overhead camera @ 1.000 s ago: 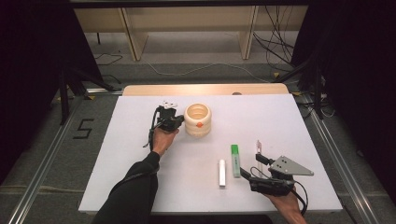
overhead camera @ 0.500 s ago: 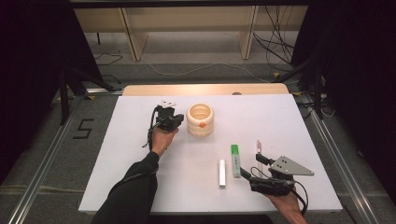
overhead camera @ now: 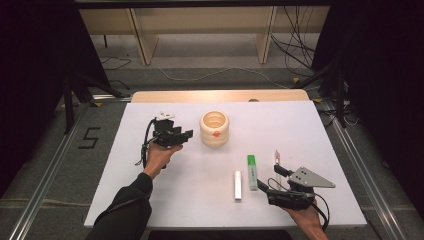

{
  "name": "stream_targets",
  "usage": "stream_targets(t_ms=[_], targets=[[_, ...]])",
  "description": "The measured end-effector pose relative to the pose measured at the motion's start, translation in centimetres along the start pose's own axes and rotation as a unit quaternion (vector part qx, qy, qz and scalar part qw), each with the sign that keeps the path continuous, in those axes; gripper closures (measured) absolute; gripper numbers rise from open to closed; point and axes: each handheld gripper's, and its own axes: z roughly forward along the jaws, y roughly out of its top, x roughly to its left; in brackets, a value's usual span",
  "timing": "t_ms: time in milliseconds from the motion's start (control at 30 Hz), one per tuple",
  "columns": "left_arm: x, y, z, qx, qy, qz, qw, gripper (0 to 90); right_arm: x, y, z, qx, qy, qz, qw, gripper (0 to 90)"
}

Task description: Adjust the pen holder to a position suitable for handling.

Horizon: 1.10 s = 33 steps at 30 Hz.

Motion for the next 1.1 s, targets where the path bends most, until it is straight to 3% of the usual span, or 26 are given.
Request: stream_targets(t_ms=[667, 1000, 1100], targets=[[-1.8, -2.4, -5.6, -0.020, -0.034, 0.030, 0.9988, 27.1, -0.5, -0.2, 0.0, 0.013, -0.009, 0.016, 0.9997, 23.0], [-2.4, -4.0, -7.5, -0.037, -0.048, 0.029, 0.9977, 24.7, -0.6, -0.2, 0.1, 0.019, -0.010, 0.018, 0.9996, 23.0], [-2.7, -4.4, -7.8, -0.035, -0.047, 0.039, 0.9975, 24.0, -0.5, -0.2, 0.2, 0.022, -0.010, 0.018, 0.9996, 23.0]])
